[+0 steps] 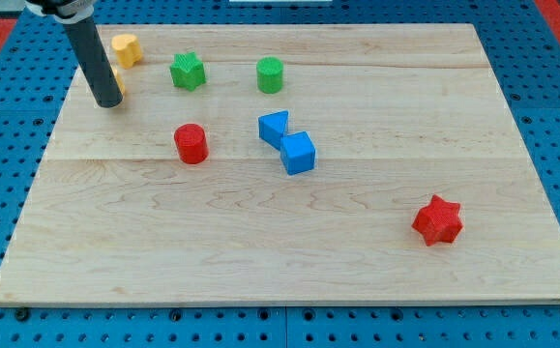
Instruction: Push the yellow heart top right to the green star
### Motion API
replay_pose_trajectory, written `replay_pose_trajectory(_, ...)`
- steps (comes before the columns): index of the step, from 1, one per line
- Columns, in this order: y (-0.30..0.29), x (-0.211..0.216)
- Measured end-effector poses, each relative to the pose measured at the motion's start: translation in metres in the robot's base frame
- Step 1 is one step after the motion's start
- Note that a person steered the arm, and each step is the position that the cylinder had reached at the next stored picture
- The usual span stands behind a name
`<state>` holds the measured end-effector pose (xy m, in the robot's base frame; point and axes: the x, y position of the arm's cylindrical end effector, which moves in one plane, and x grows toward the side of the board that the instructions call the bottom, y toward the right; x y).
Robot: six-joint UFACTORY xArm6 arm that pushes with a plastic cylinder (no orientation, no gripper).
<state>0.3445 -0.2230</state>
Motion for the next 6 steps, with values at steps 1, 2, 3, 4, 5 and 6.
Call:
replay_pose_trajectory(1, -0.004, -0.021)
replay_pose_trajectory(2, 0.012, -0.015)
replay_pose_trajectory(3, -0.062, 0.008)
replay_pose_trajectory(4, -0.082, -0.007)
replay_pose_trajectory(5, -0.075, -0.064)
replay_pose_trajectory(6, -0.018, -0.087)
